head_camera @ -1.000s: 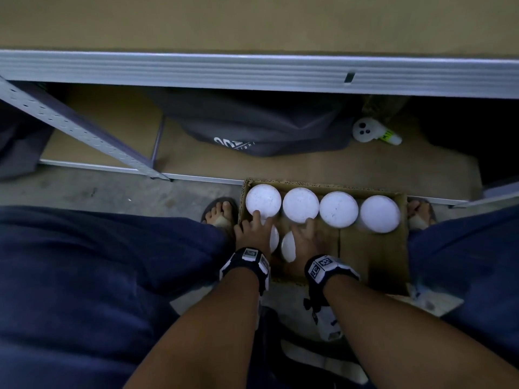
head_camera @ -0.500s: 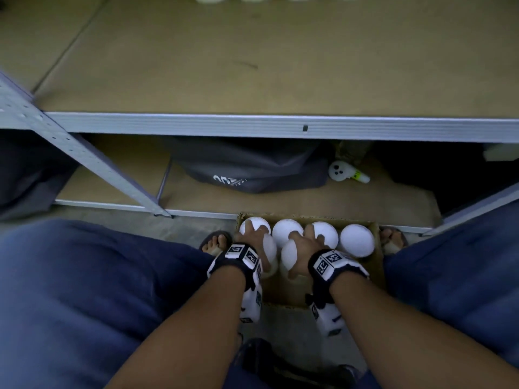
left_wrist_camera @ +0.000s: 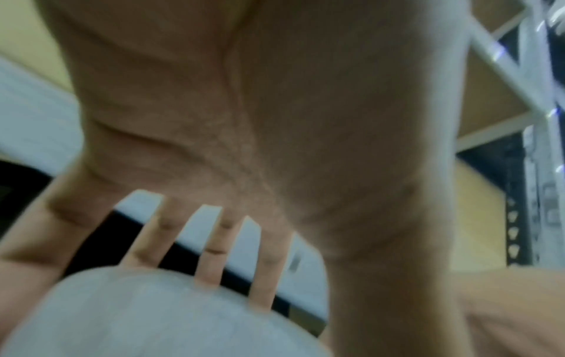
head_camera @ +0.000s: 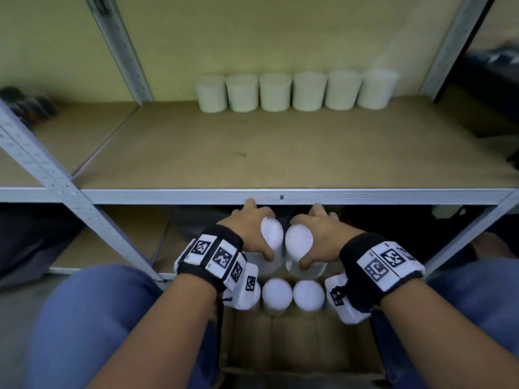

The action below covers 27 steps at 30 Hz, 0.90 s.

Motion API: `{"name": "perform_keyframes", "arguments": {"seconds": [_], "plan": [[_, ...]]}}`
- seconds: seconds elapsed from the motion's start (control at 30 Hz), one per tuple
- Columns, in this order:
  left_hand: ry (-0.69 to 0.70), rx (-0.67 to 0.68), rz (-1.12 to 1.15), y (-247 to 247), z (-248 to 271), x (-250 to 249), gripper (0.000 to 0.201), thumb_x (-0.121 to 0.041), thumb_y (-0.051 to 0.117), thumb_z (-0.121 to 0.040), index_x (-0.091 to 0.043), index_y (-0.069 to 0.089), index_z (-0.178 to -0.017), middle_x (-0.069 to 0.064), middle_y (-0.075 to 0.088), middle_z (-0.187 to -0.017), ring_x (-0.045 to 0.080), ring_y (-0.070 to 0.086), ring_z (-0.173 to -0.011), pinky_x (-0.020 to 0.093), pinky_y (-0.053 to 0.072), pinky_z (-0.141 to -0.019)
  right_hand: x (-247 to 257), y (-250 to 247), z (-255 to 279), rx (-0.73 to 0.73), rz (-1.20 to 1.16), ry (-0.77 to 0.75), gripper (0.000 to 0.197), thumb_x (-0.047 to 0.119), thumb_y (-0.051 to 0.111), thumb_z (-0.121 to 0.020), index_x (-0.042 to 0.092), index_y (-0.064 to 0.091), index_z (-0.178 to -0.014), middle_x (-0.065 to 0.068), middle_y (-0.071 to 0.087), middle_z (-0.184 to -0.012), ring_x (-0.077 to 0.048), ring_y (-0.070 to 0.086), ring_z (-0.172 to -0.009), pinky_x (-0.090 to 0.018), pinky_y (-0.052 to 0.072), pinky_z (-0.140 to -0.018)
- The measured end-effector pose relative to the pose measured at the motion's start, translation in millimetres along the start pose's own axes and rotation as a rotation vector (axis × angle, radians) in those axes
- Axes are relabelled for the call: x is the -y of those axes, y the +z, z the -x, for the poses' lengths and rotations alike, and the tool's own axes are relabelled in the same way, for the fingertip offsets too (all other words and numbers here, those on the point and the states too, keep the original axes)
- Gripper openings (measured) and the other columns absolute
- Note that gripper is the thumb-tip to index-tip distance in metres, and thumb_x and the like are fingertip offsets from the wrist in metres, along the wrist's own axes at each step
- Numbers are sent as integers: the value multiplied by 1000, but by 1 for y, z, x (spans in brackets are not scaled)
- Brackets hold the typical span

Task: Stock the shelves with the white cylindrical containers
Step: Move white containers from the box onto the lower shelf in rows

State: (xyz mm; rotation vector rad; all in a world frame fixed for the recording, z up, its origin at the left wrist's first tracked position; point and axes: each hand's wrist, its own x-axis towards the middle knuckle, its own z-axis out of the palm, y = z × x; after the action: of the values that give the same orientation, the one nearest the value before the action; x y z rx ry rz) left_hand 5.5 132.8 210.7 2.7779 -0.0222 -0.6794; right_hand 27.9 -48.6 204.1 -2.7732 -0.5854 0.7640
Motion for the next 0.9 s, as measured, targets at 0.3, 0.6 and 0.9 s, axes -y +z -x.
{"name": "perform_keyframes", "arguments": {"seconds": [0.3, 0.6, 0.9], "plan": [[125, -213, 41, -74, 34, -37, 83, -46, 80, -58, -41, 41, -131, -6, 39, -121, 18, 49, -107, 34, 50, -83, -4, -85, 49, -228, -76, -88, 83, 41, 83, -53, 48, 44, -126, 10, 39, -120, -18, 43, -114, -39, 50, -92], [149, -356, 148, -120, 28, -41, 65, -54, 76, -60, -43, 52, -120, -15, 48, -126, 10, 48, -113, 29, 44, -91, -14, -130, 47, -423, -216, -171, 65, 47, 79, -60, 46, 54, -119, 24, 49, -127, -1, 45, -113, -21, 36, -89], [169, -535, 214, -108, -10, -45, 62, -48, 77, -66, -36, 53, -122, -16, 46, -129, 7, 45, -114, 22, 34, -86, -29, -121, 8, -608, -279, -156, 48, 46, 79, -63, 39, 62, -107, 18, 53, -131, -10, 46, -125, -27, 39, -102]]}}
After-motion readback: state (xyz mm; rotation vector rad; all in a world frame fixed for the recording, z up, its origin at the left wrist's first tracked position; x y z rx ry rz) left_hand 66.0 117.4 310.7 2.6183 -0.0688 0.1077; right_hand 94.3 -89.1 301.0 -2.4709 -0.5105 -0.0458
